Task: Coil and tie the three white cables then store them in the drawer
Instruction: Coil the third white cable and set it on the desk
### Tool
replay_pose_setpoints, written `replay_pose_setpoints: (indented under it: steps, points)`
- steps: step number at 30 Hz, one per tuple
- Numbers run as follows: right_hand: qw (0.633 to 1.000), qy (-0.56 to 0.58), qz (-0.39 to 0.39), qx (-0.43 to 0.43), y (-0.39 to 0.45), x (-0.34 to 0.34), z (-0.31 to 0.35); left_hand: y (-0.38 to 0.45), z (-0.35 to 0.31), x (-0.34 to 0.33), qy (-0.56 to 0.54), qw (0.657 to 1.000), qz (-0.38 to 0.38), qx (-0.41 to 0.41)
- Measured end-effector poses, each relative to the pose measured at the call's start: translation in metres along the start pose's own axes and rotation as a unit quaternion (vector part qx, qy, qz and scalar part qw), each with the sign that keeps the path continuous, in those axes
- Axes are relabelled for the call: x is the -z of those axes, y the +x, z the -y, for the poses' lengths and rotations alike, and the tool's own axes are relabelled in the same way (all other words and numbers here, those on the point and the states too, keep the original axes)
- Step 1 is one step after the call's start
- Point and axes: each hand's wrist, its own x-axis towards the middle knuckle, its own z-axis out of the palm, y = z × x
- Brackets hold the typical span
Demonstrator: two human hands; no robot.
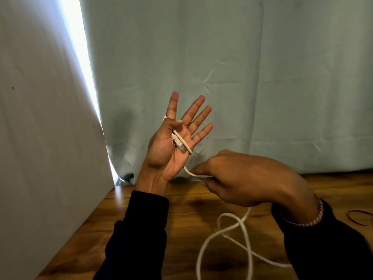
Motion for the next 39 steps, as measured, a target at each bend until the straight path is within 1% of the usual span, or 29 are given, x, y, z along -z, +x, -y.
replay_pose_setpoints:
  steps: [3,5,7,9,12,13,15,18,20,22,25,27,30,32,35,37,39]
  points:
    - [0.994,-0.009,-0.105,-0.003,-0.013,0.011,0.002,0.000,0.002,0.000,0.032,0.999,-0.007,0.008]
    - [0.978,-0.010,-0.207,0.007,-0.018,0.017,-0.001,0.000,0.004,-0.003,0.066,0.997,-0.016,0.026]
    - [0.960,-0.002,-0.278,0.031,-0.020,0.019,-0.007,-0.002,0.007,-0.007,0.090,0.994,-0.037,0.044]
    - [0.949,-0.008,-0.310,0.056,-0.017,0.019,-0.014,-0.005,0.009,-0.015,0.132,0.988,-0.057,0.059]
    - [0.926,-0.008,-0.366,0.094,-0.011,0.019,-0.024,-0.011,0.016,-0.027,0.263,0.959,-0.060,0.082]
    - [0.914,-0.004,-0.391,0.103,-0.010,0.020,-0.027,-0.012,0.017,-0.030,0.285,0.952,-0.055,0.096]
    - [0.892,-0.004,-0.437,0.112,-0.008,0.022,-0.034,-0.011,0.020,-0.031,0.291,0.947,-0.031,0.134]
    - [0.870,-0.012,-0.480,0.113,-0.006,0.022,-0.048,-0.007,0.020,-0.030,0.237,0.955,0.035,0.174]
    - [0.856,-0.020,-0.500,0.128,-0.005,0.019,-0.056,-0.006,0.017,-0.030,0.228,0.954,0.046,0.190]
    - [0.842,-0.054,-0.515,0.153,-0.002,0.016,-0.060,-0.010,0.013,-0.031,0.245,0.949,0.048,0.191]
    - [0.828,-0.109,-0.525,0.167,0.001,0.013,-0.063,-0.014,0.007,-0.032,0.264,0.945,0.043,0.190]
    - [0.821,-0.118,-0.531,0.175,0.005,0.011,-0.066,-0.014,0.005,-0.033,0.232,0.947,0.048,0.216]
    - [0.819,-0.119,-0.531,0.180,0.009,0.010,-0.072,-0.013,0.004,-0.035,0.171,0.946,0.084,0.263]
    - [0.833,-0.084,-0.518,0.176,0.013,0.007,-0.073,-0.013,0.005,-0.035,0.127,0.950,0.107,0.263]
    - [0.881,0.058,-0.448,0.144,0.018,0.004,-0.070,-0.011,0.005,-0.037,0.072,0.959,0.126,0.243]
    - [0.903,0.112,-0.403,0.096,0.019,0.002,-0.067,-0.008,0.007,-0.037,0.030,0.964,0.140,0.223]
    - [0.922,0.160,-0.352,0.030,0.020,0.002,-0.063,-0.006,0.010,-0.038,0.007,0.972,0.130,0.194]
